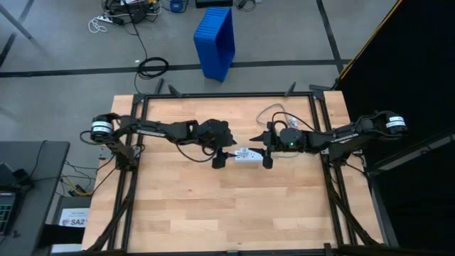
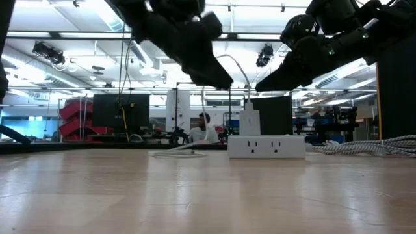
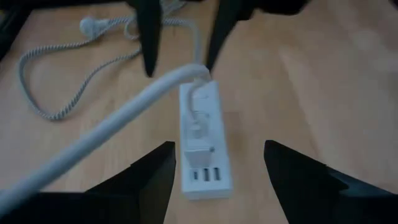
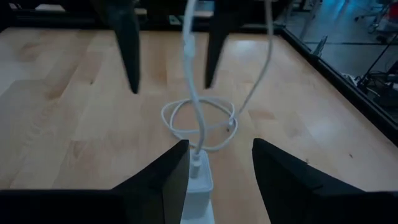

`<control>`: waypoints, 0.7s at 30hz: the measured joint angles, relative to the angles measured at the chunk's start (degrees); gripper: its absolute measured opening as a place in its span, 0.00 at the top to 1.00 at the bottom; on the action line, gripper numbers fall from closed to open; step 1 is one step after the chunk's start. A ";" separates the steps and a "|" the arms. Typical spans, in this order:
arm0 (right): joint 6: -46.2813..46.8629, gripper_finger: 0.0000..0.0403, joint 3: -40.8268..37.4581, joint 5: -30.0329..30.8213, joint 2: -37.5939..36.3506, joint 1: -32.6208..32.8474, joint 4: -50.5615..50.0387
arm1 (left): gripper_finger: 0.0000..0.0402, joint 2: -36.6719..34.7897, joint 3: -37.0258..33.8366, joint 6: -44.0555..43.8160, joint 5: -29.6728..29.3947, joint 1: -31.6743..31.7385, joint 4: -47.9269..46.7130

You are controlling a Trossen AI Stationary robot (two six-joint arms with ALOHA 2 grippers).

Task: Insert USB
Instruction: Remove the white charger adapter from the white outlet extension

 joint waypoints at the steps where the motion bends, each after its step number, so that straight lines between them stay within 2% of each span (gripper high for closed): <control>1: -0.20 0.63 0.00 0.01 -0.45 0.06 -0.25 | 0.43 -0.60 -1.06 -0.03 0.04 -0.28 0.67; 7: -0.48 0.63 0.00 0.01 -2.58 0.11 -1.31 | 0.43 -5.64 -10.58 -1.69 1.36 -0.84 7.93; 10: -0.50 0.64 0.00 -0.01 -2.73 0.13 -1.72 | 0.43 -7.74 -16.69 -2.68 5.82 -0.84 14.18; 14: -0.51 0.64 0.00 0.06 -2.72 0.11 -1.80 | 0.43 -10.85 -24.89 -4.94 12.23 -0.84 28.00; 19: -0.55 0.63 0.00 0.45 -2.69 0.00 -1.90 | 0.44 -14.98 -33.98 -6.64 12.75 -0.40 43.15; 21: -0.57 0.63 0.00 0.47 -2.68 0.00 -2.00 | 0.44 -16.91 -36.73 -7.00 11.00 0.18 47.35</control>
